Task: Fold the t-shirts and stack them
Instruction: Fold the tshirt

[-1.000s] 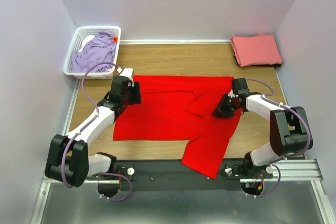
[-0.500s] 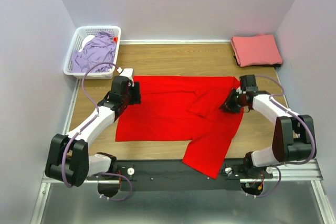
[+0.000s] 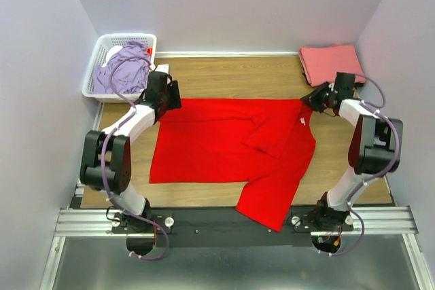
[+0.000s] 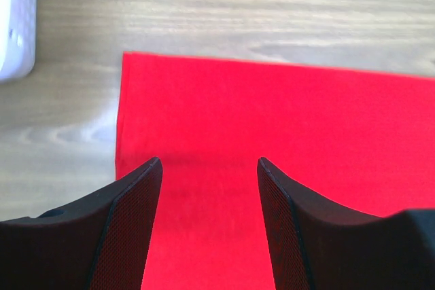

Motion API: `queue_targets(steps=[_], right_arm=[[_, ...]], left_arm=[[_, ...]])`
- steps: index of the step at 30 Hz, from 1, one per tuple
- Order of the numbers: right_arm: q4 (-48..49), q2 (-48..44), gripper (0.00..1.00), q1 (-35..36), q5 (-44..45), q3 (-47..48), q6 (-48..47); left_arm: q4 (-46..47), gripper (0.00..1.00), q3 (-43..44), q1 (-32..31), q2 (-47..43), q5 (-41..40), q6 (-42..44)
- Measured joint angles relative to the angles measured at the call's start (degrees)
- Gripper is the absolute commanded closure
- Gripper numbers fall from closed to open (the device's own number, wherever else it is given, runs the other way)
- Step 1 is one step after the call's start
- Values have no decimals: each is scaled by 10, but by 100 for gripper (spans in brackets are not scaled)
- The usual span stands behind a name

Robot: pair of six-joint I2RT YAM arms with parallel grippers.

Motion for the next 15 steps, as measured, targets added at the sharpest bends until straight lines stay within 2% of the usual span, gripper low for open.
queue_targets(steps=[5,15], right_arm=[[32,98,71,-10,-23,6,8],[69,174,73,-26,-38,61,-13]], left_arm=[[-3,35,42,11,85,1,0],[-38,37,115,24,198,18,-5]])
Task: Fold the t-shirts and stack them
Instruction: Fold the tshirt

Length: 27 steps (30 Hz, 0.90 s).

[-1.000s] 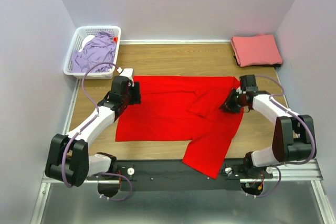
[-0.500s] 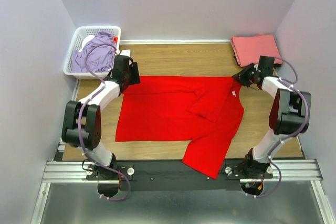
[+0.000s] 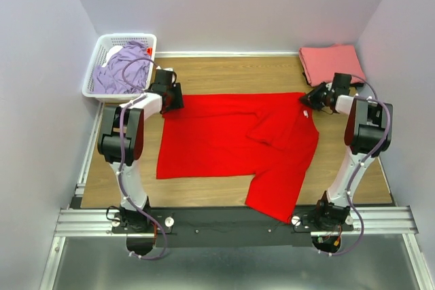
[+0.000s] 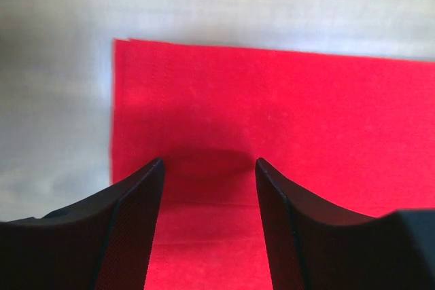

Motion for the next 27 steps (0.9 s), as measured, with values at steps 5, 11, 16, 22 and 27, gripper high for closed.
queue_targets(steps=[5,11,16,22,27], right_arm=[[22,66,73,-2,-22,78,-11],[32,151,71,-3,-63,194,-15],[16,170,61,-2,-79,234,-29],[-26,142,51,0,-76,229,-72],[-93,5,48,11,-27,141,-103]], left_arm=[[-14,38,76,19,54,16,-10],[-42,39,172,26,114,23,-16],[-72,39,236,32,149,23,-18],[-90,37,244,35,124,17,-18],[-96,31,157,8,-16,-23,-21]])
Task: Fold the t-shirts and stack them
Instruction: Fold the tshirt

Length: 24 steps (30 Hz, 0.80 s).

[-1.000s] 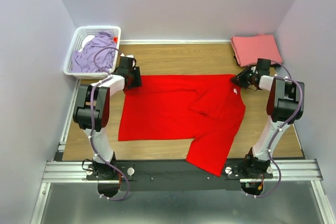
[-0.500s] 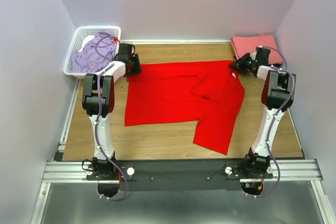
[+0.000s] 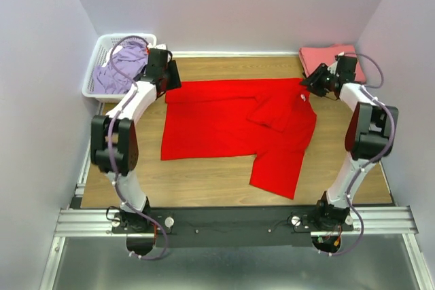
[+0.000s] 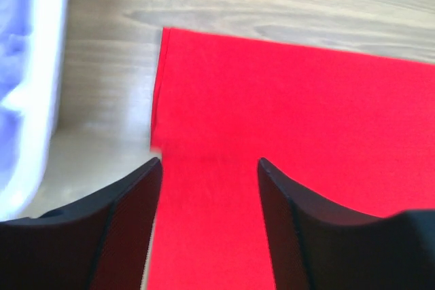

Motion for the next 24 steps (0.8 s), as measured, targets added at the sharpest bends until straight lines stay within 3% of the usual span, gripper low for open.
queue_targets(steps=[6,7,13,17,24], right_arm=[[-70,-202,47,67,119,-129,-26],[-80,-219,47,76,133,-145,-28],[-160,-332,46,147,196,-301,-35],[-199,-384,46,144,221,-340,-40],[-201,-405,46,143,230,-345,-44]], left_arm=[[7,27,-183,-37,-219,-42,-33],[3,21,-216,-37,-243,-47,-41],[-54,20,-402,-34,-346,-64,-98],[-90,23,-454,-36,-375,-65,-127],[-103,33,-455,-43,-362,-67,-146]])
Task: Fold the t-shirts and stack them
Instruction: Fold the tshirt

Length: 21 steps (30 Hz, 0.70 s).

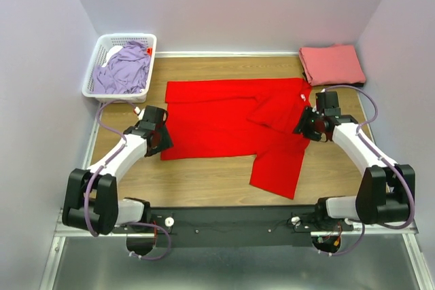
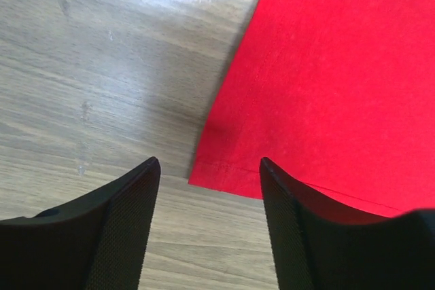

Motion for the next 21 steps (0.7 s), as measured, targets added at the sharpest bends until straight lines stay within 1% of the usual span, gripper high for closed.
queue_targets(steps=[1,2,4,11,17,18,19,21], right_arm=[[0,-2,46,0,1,-3,-1],[0,-5,46,0,2,-8,-2],[0,-11,46,0,4,-14,-2],[0,-20,46,0,5,-28,-2],[0,-20,46,0,7,-33,-2],[0,-20,46,0,10,-33,-2],[0,-20,46,0,15,-33,-2],[0,-20,46,0,21,-33,-2]], left_arm=[[0,35,0,-1,5,0,-1],[-1,39,0,-2,13,0,-1],[-1,41,0,-2,27,0,-1],[2,41,0,-6,71,0,0],[9,42,0,-6,74,0,2],[9,43,1,-7,74,0,2],[9,48,1,-7,74,0,2],[10,50,1,-10,75,-3,5]])
